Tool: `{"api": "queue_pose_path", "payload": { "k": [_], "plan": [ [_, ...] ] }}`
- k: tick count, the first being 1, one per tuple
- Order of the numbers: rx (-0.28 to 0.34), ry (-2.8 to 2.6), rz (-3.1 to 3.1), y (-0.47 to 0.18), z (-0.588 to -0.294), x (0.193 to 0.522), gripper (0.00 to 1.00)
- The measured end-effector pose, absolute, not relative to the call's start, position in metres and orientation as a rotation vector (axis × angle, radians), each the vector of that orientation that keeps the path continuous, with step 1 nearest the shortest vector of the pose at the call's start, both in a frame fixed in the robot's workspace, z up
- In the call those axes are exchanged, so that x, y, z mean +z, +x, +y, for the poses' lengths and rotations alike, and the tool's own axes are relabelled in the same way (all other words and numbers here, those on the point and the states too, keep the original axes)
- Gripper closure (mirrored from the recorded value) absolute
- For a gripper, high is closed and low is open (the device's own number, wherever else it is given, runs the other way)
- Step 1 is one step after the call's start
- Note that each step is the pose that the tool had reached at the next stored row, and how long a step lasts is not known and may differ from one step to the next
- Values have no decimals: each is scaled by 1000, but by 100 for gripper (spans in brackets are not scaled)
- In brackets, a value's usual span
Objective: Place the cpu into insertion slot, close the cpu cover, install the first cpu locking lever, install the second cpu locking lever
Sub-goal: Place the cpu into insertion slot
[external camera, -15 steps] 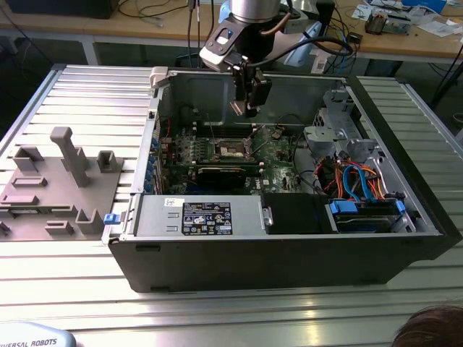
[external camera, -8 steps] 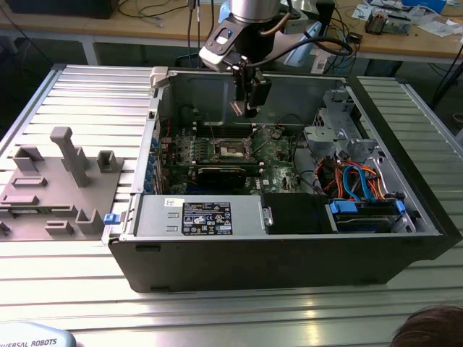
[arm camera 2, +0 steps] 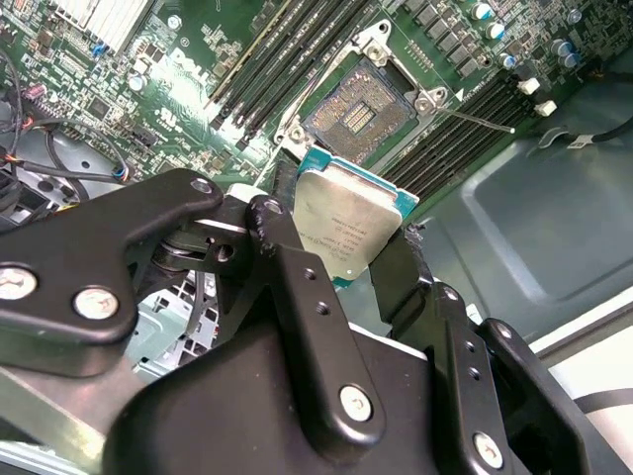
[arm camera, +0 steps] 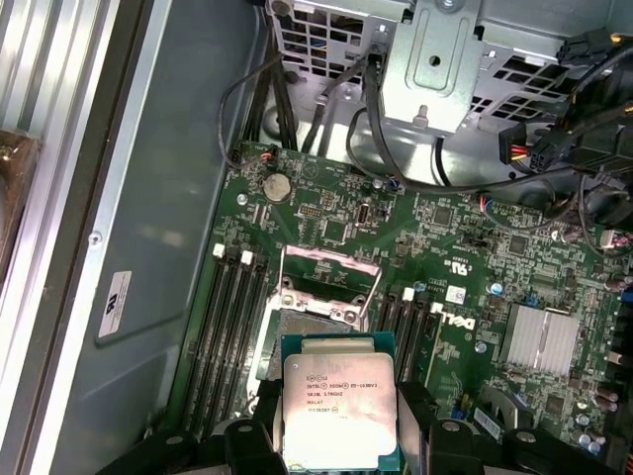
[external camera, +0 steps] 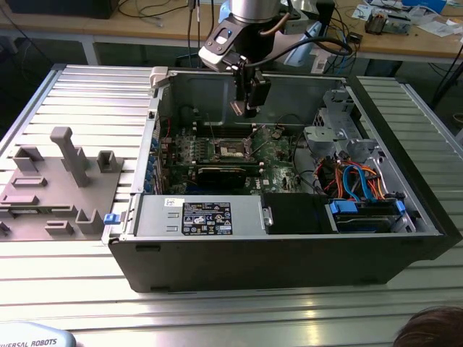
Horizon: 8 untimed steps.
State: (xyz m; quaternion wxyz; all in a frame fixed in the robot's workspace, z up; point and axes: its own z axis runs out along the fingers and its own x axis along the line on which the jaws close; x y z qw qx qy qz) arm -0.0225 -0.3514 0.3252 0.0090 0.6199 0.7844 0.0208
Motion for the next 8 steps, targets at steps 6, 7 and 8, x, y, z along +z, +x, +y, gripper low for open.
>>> {"api": "queue_pose_path", "payload": {
  "k": [6,7,8],
  "plan": [
    [65,1952,2437,-23,-351,325,45],
    [65,1954,2435,-23,-351,325,45],
    [65,1956,2434,-23,-351,325,45]
  ]
}}
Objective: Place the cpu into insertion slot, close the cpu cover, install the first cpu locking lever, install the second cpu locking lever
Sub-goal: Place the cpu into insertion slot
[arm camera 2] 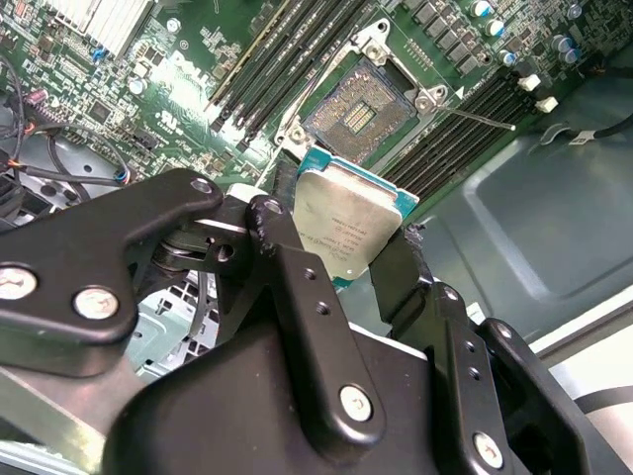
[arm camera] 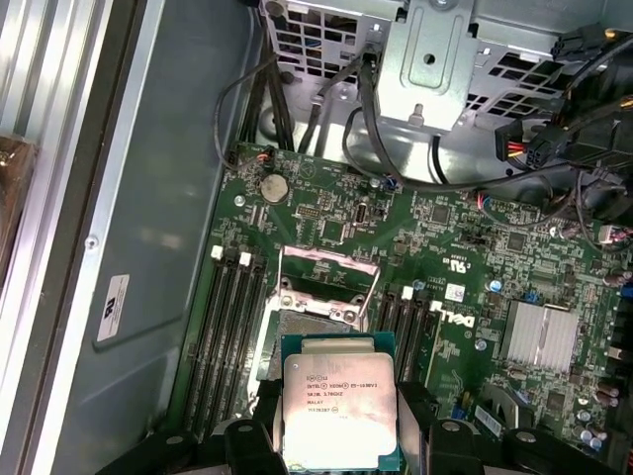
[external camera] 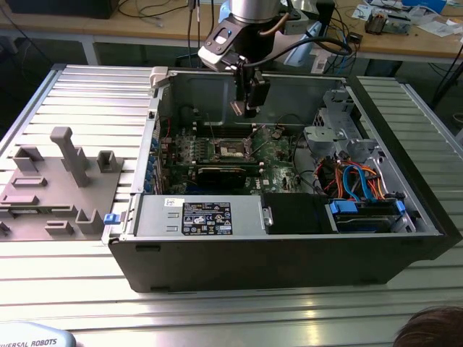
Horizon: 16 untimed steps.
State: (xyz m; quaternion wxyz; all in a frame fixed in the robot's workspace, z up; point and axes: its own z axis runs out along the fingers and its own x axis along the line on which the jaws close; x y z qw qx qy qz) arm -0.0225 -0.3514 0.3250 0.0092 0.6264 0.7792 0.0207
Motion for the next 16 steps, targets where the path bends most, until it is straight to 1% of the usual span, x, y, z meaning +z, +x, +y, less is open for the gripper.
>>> {"api": "queue_pose_path", "payload": {
  "k": [16],
  "plan": [
    [64,1997,2400,-23,-351,325,45]
  ]
}}
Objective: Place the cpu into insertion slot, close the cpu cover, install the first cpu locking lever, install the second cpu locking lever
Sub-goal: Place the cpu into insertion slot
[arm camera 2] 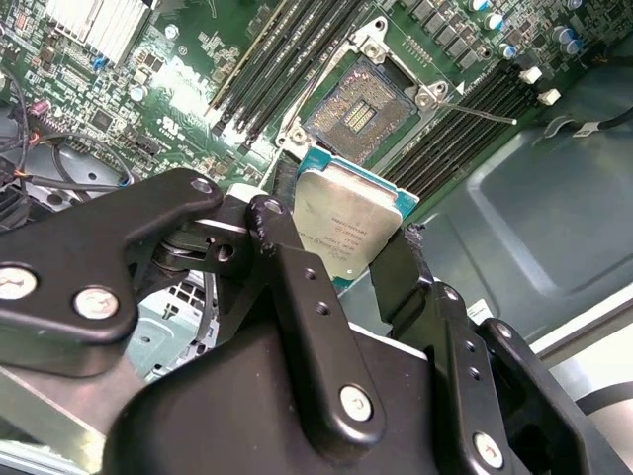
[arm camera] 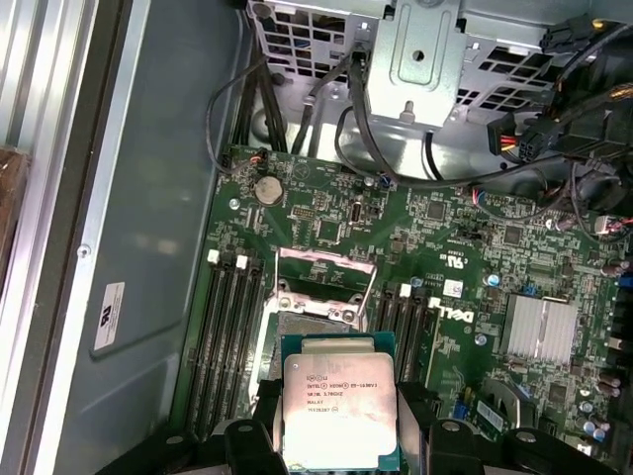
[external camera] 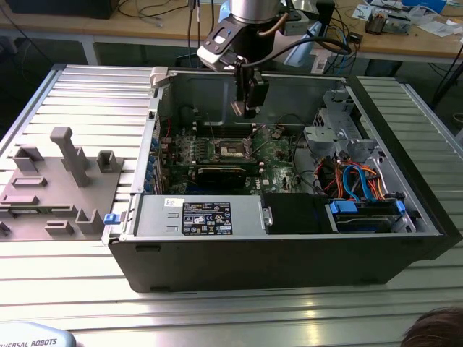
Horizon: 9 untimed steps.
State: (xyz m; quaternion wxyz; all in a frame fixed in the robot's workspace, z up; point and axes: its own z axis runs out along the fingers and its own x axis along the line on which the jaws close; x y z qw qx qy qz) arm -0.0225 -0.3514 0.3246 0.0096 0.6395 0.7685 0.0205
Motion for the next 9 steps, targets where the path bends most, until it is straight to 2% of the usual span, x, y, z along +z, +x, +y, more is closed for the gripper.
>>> {"api": "queue_pose_path", "payload": {
  "k": [9],
  "plan": [
    [64,2016,2383,-23,-351,324,45]
  ]
}}
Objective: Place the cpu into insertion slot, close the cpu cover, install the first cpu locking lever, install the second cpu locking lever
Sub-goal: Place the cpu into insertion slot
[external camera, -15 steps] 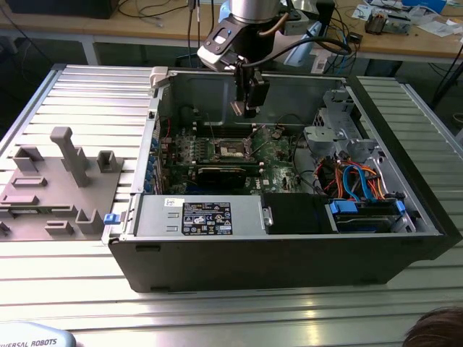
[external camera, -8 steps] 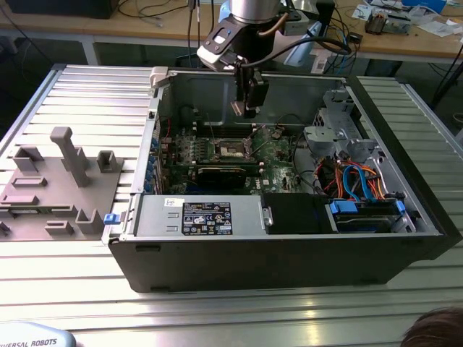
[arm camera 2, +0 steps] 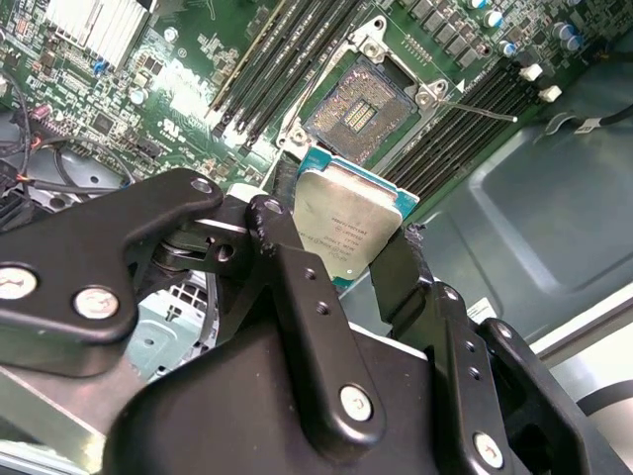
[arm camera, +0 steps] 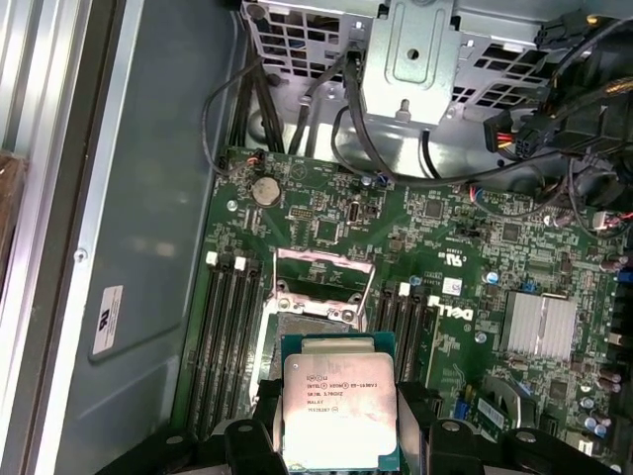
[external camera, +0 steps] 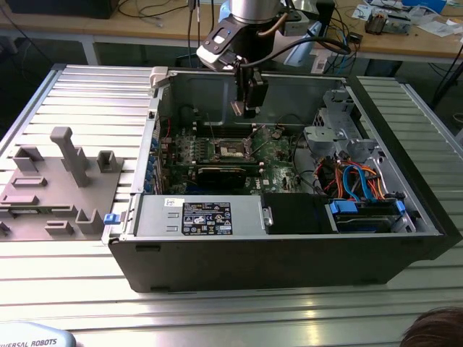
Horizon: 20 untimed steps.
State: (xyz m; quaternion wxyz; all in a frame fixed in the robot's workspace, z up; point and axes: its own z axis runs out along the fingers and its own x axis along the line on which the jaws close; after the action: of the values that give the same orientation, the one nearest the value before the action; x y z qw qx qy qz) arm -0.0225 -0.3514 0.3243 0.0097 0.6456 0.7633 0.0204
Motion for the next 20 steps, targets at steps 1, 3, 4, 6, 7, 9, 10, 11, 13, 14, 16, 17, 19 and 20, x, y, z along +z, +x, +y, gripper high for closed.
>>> {"api": "queue_pose_path", "payload": {
  "k": [1,3,4,6,7,9,10,11,13,14,16,17,19,20],
  "plan": [
    [64,2018,2382,-23,-351,324,45],
    [64,2022,2378,-23,-351,324,45],
    [64,2024,2376,-23,-351,324,45],
    [64,2028,2372,-23,-351,324,45],
    [64,2030,2371,-23,-351,324,45],
    [64,2034,2367,-23,-351,324,45],
    [64,2036,2366,-23,-351,324,45],
    [63,2038,2364,-23,-351,324,45],
    [63,2041,2361,-23,-351,324,45],
    [63,2044,2359,-23,-351,324,45],
    [63,2048,2355,-23,-351,324,45],
    [63,2050,2353,-23,-351,324,45],
    [63,2055,2349,-23,-351,324,45],
    [63,2057,2347,-23,-351,324,45]
  ]
}}
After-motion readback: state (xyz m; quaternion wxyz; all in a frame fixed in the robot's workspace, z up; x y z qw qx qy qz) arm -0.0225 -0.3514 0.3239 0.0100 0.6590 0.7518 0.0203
